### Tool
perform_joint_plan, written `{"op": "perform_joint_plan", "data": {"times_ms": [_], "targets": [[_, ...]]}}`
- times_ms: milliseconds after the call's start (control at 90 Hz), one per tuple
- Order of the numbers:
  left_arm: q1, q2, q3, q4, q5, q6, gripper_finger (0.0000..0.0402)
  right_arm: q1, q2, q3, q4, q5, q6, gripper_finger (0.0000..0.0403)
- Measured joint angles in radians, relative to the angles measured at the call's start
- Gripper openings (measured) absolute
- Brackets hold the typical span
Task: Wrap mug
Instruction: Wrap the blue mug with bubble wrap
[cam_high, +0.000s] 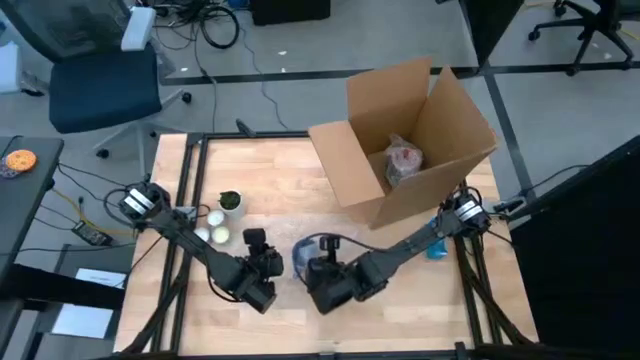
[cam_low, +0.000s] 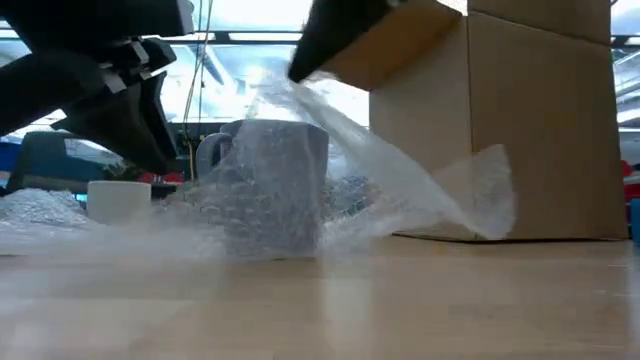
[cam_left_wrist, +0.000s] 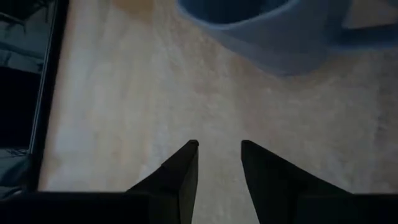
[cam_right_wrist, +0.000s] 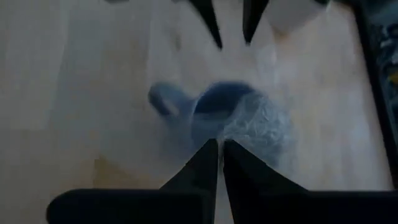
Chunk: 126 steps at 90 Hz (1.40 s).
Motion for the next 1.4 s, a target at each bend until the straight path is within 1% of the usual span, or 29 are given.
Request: {"op": "perform_joint_plan", "data": {"times_ms": [189, 322, 422, 600, 667, 733, 822, 911, 1000, 1156, 1333, 1400], "targets": [[-0.002, -0.003, 0.003, -0.009, -0.012, -0.003, 0.0105, -0.020, 0.000, 0.001, 0.051, -0.001, -0.058, 0.0000], [-0.034, -0.011, 0.080, -0.125, -0.022, -0.038, 0.0105, -0.015, -0.009, 0.001, 0.065, -0.008, -0.084, 0.0000], [-0.076, -0.013, 0.162, -0.167, -0.098, -0.039, 0.0105, 0.000, -0.026, 0.002, 0.079, -0.017, -0.090, 0.0000], [-0.159, -0.015, 0.293, -0.162, -0.208, 0.085, 0.0106, 0.035, -0.069, 0.003, 0.082, -0.033, -0.087, 0.0000], [-0.180, -0.021, 0.322, -0.140, -0.252, 0.097, 0.0106, 0.044, -0.080, 0.003, 0.081, -0.051, -0.085, 0.0000], [-0.193, -0.030, 0.335, -0.063, -0.286, 0.122, 0.0106, 0.050, -0.085, 0.003, 0.081, -0.070, -0.071, 0.0000], [-0.193, -0.034, 0.337, 0.094, -0.271, 0.219, 0.0107, 0.055, -0.085, 0.003, 0.071, -0.099, -0.054, 0.0000], [-0.176, -0.031, 0.336, 0.235, -0.197, 0.334, 0.0109, 0.054, -0.085, 0.003, 0.050, -0.125, -0.024, 0.0000], [-0.147, -0.031, 0.324, 0.323, -0.146, 0.403, 0.0114, 0.054, -0.085, 0.003, 0.029, -0.123, 0.000, 0.0000], [-0.109, -0.027, 0.296, 0.341, -0.132, 0.473, 0.0124, 0.059, -0.085, 0.003, 0.022, -0.122, 0.000, 0.0000], [-0.077, -0.023, 0.261, 0.344, -0.131, 0.502, 0.0133, 0.064, -0.095, 0.003, -0.007, -0.125, 0.007, 0.0000], [-0.072, -0.023, 0.242, 0.378, -0.131, 0.523, 0.0133, 0.066, -0.114, 0.003, -0.007, -0.113, 0.021, 0.0000]]}}
